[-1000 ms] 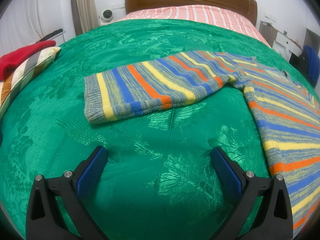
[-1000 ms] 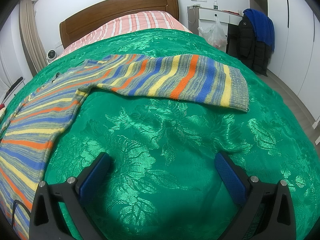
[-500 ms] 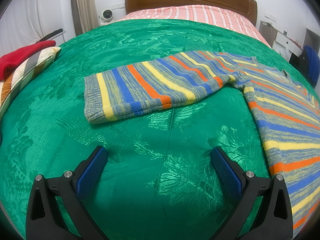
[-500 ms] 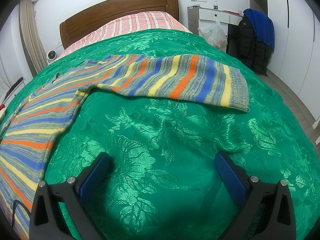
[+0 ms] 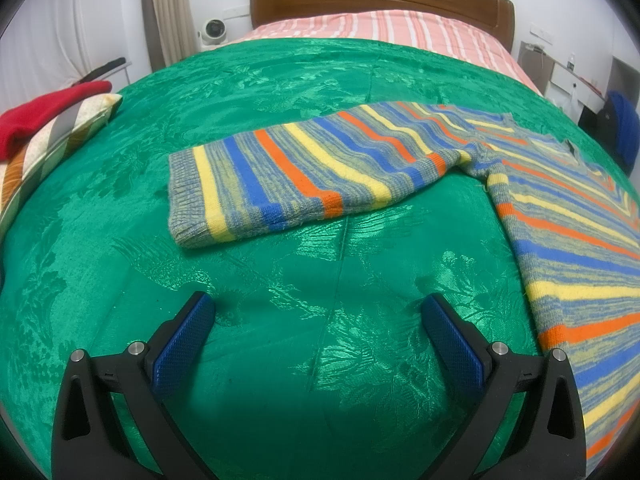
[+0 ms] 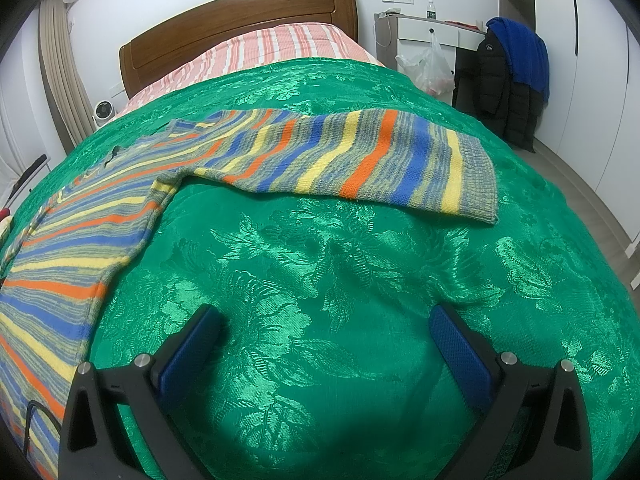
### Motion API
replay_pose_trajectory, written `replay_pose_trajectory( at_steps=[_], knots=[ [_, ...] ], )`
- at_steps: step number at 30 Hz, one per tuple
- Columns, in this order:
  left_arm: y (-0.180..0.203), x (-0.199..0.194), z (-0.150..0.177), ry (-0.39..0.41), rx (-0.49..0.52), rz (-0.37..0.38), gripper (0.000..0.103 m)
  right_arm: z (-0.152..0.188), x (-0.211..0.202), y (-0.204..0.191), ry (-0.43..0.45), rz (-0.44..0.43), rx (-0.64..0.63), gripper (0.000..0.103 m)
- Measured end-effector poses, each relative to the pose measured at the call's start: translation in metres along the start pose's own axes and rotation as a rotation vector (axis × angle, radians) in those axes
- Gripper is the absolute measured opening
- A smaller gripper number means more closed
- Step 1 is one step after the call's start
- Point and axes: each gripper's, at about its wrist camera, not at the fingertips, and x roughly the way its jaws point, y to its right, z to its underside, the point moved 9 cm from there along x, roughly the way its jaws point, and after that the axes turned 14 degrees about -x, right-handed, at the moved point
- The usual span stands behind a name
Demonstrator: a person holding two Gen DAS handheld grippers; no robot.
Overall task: Fold small clothes
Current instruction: 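Reach the right tool to the unfolded sleeve cuff and grasp it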
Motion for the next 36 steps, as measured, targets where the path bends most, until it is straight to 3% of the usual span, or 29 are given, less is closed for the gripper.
replay_pose_trajectory(
  at_steps=[9, 12, 16, 20, 24, 29, 30, 32, 33, 34, 36],
  knots=[
    [0.000, 0.000, 0.000, 0.000, 0.000, 0.000, 0.103, -0.004, -0.003, -0.003, -0.044, -0.002, -0.009, 0.103],
    [0.000, 0.000, 0.000, 0.006, 0.000, 0.002, 0.103, -0.012, -0.014, -0.002, -0.088, -0.084, 0.015, 0.102],
    [-0.001, 0.002, 0.002, 0.006, 0.003, -0.002, 0.103, -0.028, -0.045, 0.033, -0.021, -0.180, 0.176, 0.102],
    [0.000, 0.003, 0.001, 0.008, 0.006, -0.005, 0.103, -0.038, -0.054, 0.097, 0.032, -0.235, 0.435, 0.102],
    [0.001, 0.002, 0.000, 0.010, 0.007, -0.009, 0.103, -0.044, -0.024, 0.138, 0.000, -0.319, 0.623, 0.087],
    [0.002, 0.002, -0.001, 0.005, 0.001, -0.004, 0.103, -0.058, 0.028, 0.137, -0.088, -0.384, 0.663, 0.081],
    [0.002, 0.002, -0.001, -0.006, -0.005, -0.006, 0.103, -0.062, 0.038, 0.134, -0.097, -0.388, 0.666, 0.078],
    [0.001, 0.000, 0.001, -0.029, -0.043, -0.015, 0.103, -0.066, 0.047, 0.129, -0.113, -0.404, 0.650, 0.048],
    [0.000, 0.000, 0.002, -0.041, -0.048, -0.020, 0.103, -0.068, 0.054, 0.122, -0.144, -0.439, 0.647, 0.011],
    [-0.001, -0.001, 0.004, -0.069, -0.066, -0.031, 0.103, -0.063, 0.054, 0.120, -0.166, -0.455, 0.650, 0.006],
    [0.000, -0.004, 0.009, -0.115, -0.069, -0.043, 0.103, -0.063, 0.048, 0.122, -0.187, -0.358, 0.583, 0.006]
  ],
)
